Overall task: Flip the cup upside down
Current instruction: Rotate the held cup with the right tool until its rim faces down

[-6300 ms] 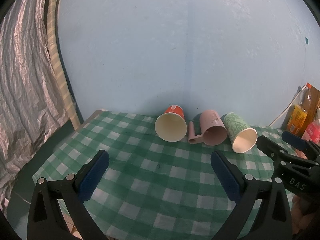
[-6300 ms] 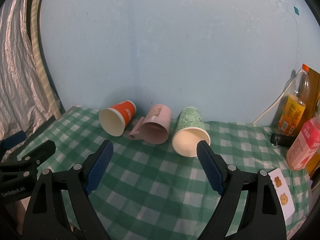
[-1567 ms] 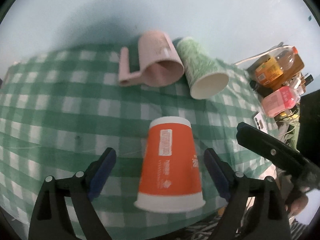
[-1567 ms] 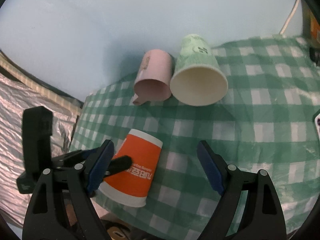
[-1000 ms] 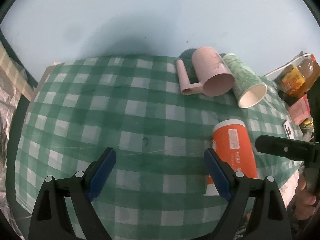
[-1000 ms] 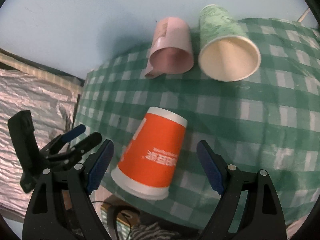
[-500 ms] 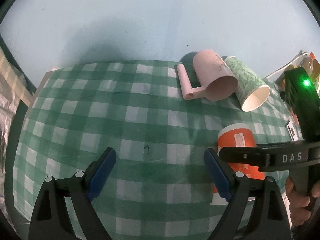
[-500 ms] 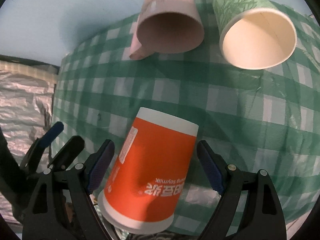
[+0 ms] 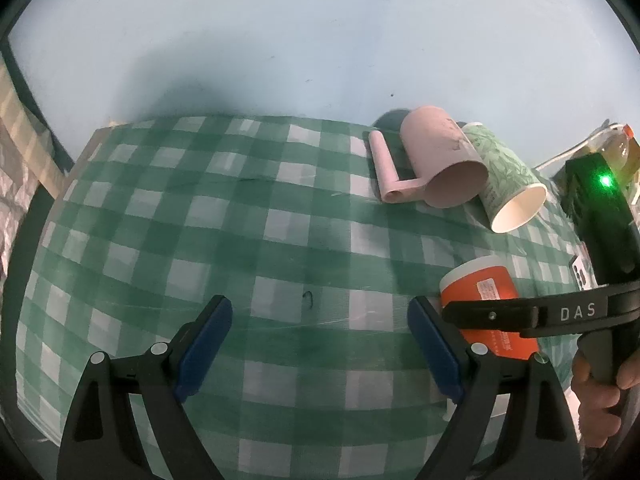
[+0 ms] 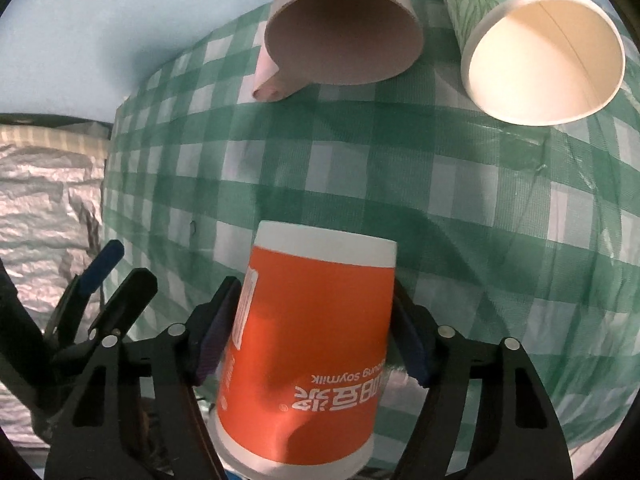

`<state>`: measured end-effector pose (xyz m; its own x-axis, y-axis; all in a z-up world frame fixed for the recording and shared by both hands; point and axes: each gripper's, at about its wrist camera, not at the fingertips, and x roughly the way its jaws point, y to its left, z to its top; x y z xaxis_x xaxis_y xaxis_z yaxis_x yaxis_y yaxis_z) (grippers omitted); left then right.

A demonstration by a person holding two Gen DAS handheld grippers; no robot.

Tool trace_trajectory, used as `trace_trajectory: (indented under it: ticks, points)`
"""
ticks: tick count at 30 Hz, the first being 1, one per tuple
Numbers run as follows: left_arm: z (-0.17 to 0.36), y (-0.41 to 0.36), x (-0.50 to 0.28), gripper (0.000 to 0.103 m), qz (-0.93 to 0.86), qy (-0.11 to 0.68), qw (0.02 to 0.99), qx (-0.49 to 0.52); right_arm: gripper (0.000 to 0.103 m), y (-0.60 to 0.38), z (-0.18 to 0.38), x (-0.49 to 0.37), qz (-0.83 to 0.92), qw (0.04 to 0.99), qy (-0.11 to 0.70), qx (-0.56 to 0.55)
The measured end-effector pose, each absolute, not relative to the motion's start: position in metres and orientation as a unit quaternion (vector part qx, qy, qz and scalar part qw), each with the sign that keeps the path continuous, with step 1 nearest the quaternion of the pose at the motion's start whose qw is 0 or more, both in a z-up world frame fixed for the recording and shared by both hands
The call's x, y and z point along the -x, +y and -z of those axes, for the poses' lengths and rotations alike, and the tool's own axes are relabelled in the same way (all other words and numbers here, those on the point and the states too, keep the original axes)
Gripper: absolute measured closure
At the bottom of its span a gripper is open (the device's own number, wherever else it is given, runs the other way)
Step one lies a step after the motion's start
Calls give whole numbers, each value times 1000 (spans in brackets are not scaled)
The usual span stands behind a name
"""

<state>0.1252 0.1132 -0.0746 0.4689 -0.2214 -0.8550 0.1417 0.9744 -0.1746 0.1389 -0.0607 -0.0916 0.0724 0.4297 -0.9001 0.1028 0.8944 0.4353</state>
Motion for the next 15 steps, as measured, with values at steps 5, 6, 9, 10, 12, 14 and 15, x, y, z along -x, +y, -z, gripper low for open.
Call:
trace_trajectory:
  ticks: [5,6,9,10,12,14,15]
  points:
    - [75,115,-122,12,104,505,855,50,31,-63,88,-132,-134,715,656,-201]
    - [74,115,-122,12,104,504,856,52,31,-63,86,-130,-140,719,651,-200]
    - [72,115,-119,12,104,501,857,59,31,-65,74,-119,-158,741,623,-197]
    - [71,115,-117,12,105,499,858,63,31,-65,67,-114,-167,754,605,-196]
    - [68,116,-115,12,103,495,860,68,31,-63,53,-104,-180,780,571,-180]
    - [65,117,-111,12,97,487,865,73,31,-60,38,-93,-183,812,534,-150]
    - [64,117,-109,12,94,485,866,77,31,-58,33,-88,-184,826,515,-135]
